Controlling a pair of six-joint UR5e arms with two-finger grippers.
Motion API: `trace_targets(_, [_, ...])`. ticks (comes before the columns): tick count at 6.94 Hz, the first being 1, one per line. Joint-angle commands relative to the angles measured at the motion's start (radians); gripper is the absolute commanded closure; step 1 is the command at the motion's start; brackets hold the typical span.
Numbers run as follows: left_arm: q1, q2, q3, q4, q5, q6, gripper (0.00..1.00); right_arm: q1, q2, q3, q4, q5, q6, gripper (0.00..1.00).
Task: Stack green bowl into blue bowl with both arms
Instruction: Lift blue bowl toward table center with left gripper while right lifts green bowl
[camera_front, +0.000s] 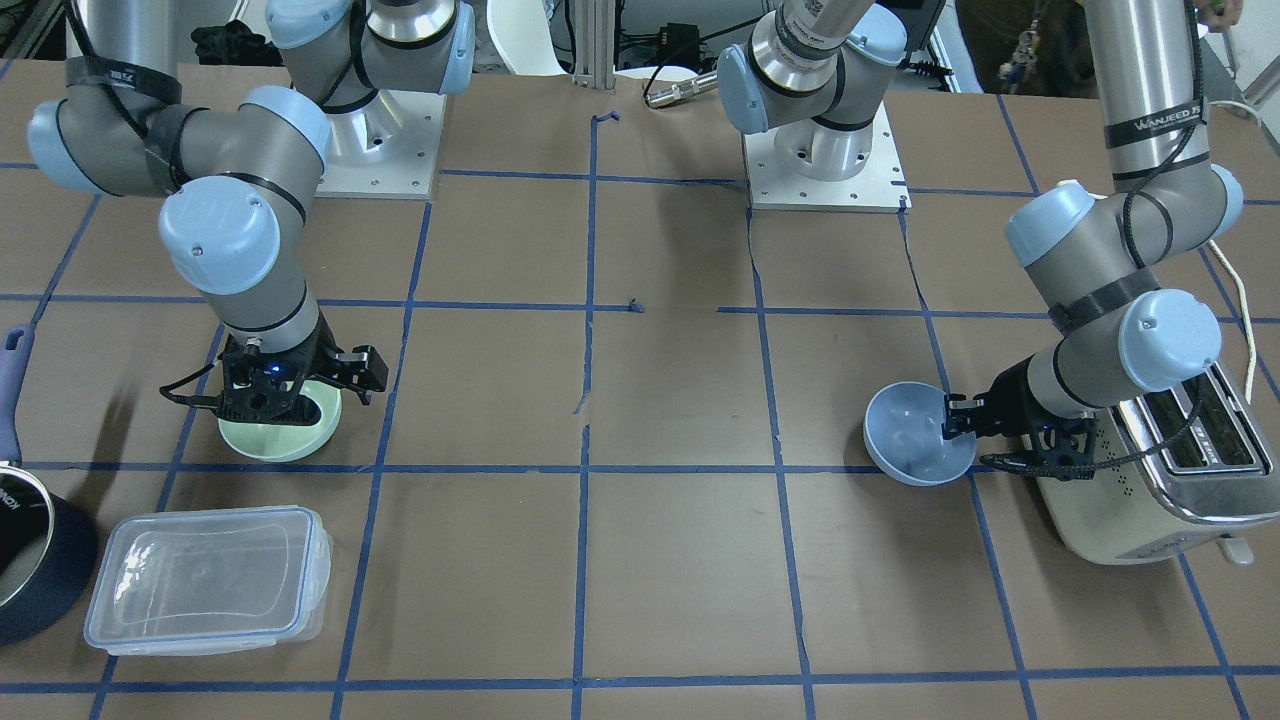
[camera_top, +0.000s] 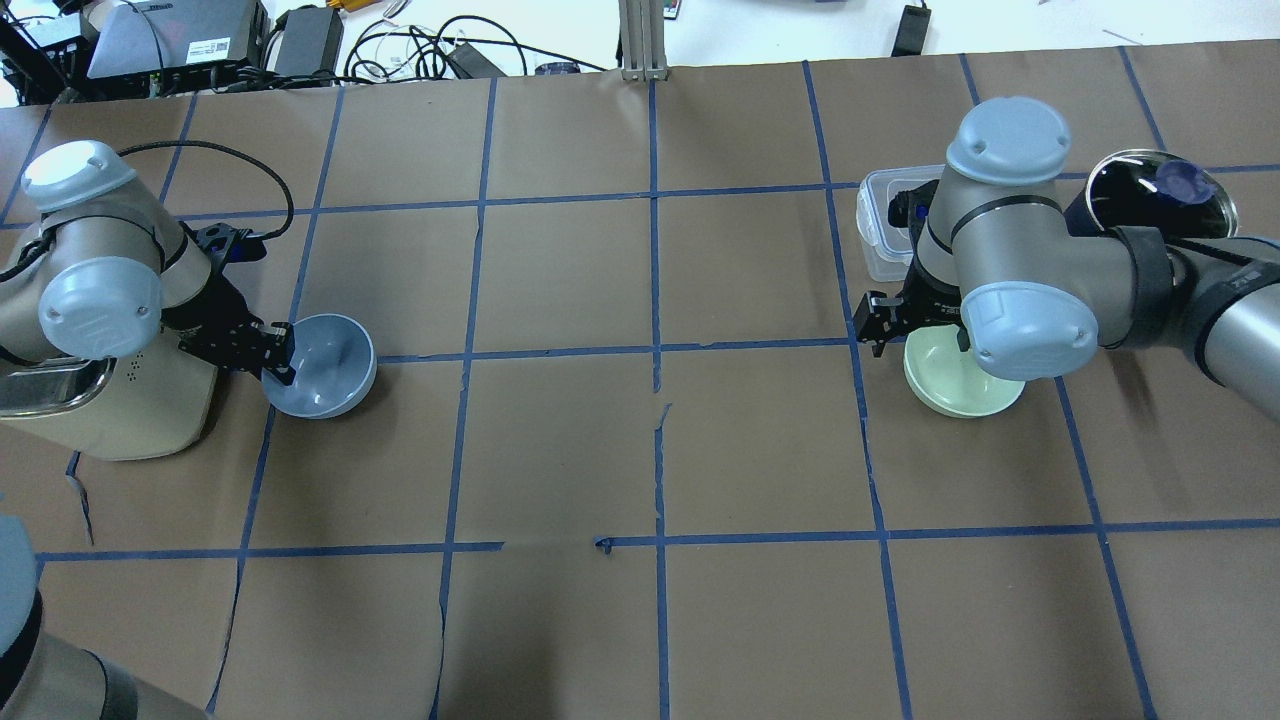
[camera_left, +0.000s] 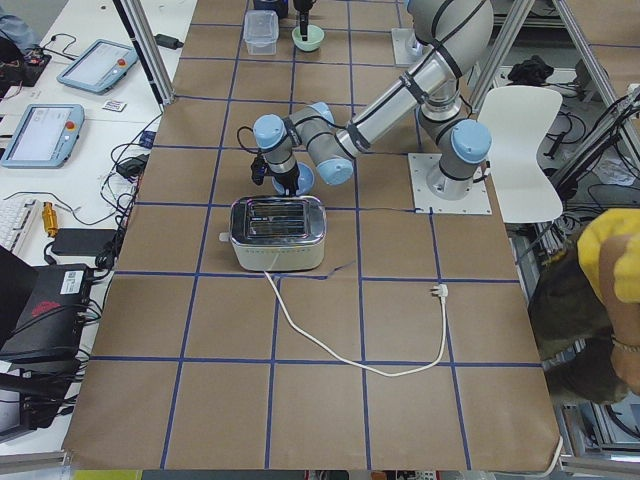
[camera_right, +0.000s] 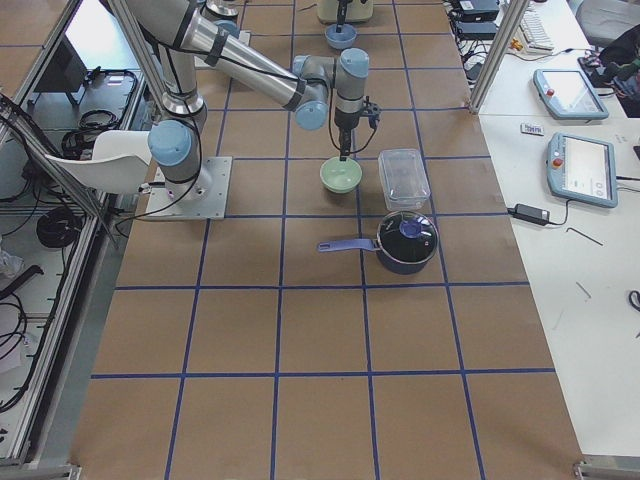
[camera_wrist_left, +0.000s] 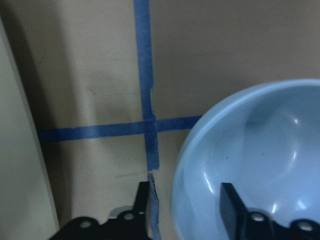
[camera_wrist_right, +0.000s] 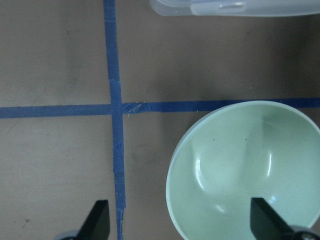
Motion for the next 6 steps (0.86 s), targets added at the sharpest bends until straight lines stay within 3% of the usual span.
trace_targets(1, [-0.008,0.011,0.004,-0.003,-0.004,-0.006,1.0,0.0,0.021,0.042,-0.064,-0.001,-0.004,0.0])
trace_targets(2, [-0.04,0.056,0.013,-0.053,-0.061,-0.024,1.0,-0.002,0.023,0.044,-0.105,-0.003,-0.052,0.0])
trace_targets(5, [-0.246,0.077,0.149,-0.173,-0.087,-0.249,1.0,-0.005,0.061,0.066,-0.165,-0.012,-0.101,0.01])
trace_targets(6, [-0.318,0.061,0.152,-0.159,-0.133,-0.347,1.0,-0.021,0.061,0.089,-0.183,-0.044,-0.144,0.12])
